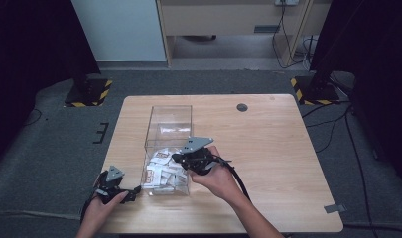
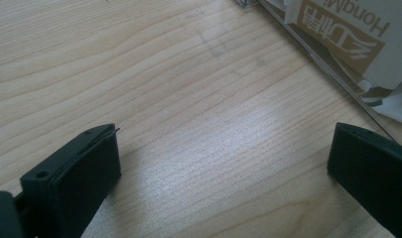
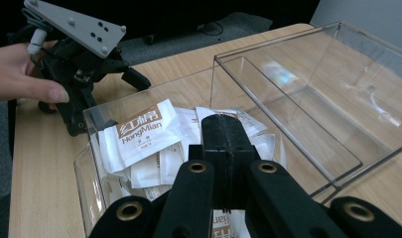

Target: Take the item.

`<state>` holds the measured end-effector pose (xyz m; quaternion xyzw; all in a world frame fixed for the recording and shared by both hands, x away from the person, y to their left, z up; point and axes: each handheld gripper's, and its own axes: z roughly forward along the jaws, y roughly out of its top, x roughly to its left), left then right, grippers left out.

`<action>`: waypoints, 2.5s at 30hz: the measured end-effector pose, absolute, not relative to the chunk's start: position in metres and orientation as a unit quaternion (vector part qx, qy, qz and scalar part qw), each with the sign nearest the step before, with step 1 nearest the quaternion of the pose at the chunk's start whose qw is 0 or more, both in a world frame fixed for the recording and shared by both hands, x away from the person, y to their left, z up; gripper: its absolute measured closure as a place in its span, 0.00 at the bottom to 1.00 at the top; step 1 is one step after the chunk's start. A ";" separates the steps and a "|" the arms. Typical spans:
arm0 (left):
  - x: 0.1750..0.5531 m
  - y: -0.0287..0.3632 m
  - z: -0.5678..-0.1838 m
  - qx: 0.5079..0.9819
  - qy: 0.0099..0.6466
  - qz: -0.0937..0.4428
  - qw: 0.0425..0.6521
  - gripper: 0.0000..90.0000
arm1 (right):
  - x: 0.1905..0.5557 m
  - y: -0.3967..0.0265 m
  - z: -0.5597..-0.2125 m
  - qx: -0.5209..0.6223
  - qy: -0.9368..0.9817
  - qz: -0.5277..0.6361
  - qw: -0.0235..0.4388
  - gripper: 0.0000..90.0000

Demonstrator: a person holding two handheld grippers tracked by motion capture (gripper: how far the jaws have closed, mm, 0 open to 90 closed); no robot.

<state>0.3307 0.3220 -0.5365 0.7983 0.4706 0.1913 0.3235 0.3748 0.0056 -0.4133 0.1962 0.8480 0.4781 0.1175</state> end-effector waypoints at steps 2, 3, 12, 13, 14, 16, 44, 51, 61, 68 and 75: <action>0.331 0.322 -0.537 0.798 0.471 0.191 0.324 0.00 | 0.375 0.004 -0.412 0.196 0.847 0.479 0.119 1.00; 0.331 0.322 -0.537 0.798 0.471 0.191 0.323 0.00 | 0.375 0.004 -0.412 0.197 0.847 0.479 0.120 1.00; 0.331 0.322 -0.537 0.798 0.471 0.191 0.324 0.00 | 0.379 -0.008 -0.406 0.207 0.841 0.484 0.127 1.00; 0.331 0.322 -0.537 0.798 0.471 0.191 0.324 0.00 | 0.380 -0.010 -0.406 0.208 0.840 0.484 0.128 1.00; 0.331 0.322 -0.537 0.798 0.471 0.191 0.324 0.00 | 0.380 -0.012 -0.405 0.208 0.840 0.483 0.130 1.00; 0.331 0.322 -0.537 0.798 0.471 0.191 0.323 0.00 | 0.381 -0.015 -0.404 0.211 0.840 0.483 0.131 1.00; 0.331 0.322 -0.537 0.798 0.471 0.191 0.324 0.00 | 0.391 -0.052 -0.400 0.239 0.831 0.479 0.153 1.00; 0.331 0.322 -0.537 0.798 0.471 0.192 0.324 0.00 | 0.394 -0.061 -0.400 0.245 0.828 0.478 0.159 1.00; 0.331 0.322 -0.537 0.798 0.471 0.192 0.324 0.00 | 0.399 -0.081 -0.400 0.263 0.822 0.475 0.171 1.00; 0.331 0.322 -0.537 0.798 0.471 0.192 0.324 0.00 | 0.402 -0.093 -0.400 0.274 0.818 0.474 0.178 1.00; 0.331 0.322 -0.537 0.798 0.471 0.192 0.324 0.00 | 0.404 -0.104 -0.399 0.284 0.812 0.476 0.183 1.00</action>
